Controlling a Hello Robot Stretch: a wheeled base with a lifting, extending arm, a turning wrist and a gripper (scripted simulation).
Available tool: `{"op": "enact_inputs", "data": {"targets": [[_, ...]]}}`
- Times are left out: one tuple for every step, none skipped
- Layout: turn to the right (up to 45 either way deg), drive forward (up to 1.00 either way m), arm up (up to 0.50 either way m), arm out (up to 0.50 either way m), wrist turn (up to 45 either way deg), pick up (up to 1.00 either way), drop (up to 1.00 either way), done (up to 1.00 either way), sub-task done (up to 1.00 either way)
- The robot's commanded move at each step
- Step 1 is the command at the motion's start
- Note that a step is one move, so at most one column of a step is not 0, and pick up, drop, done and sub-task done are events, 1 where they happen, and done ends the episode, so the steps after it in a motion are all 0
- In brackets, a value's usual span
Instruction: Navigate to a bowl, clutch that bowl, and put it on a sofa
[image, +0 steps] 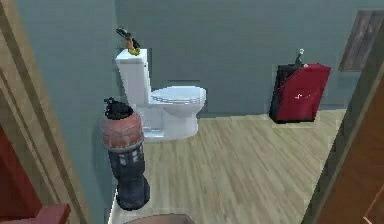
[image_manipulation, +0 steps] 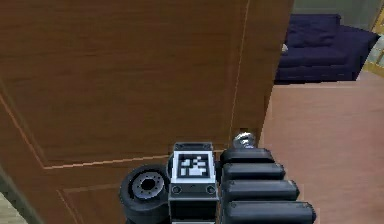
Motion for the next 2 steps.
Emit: {"op": "enact_inputs", "data": {"targets": [[3.0, 0.0, 0.0, 0.0, 0.0, 0.0, 0.0, 0.0, 0.0], [0.0, 0.75, 0.0, 0.0, 0.0, 0.0, 0.0, 0.0, 0.0]]}}
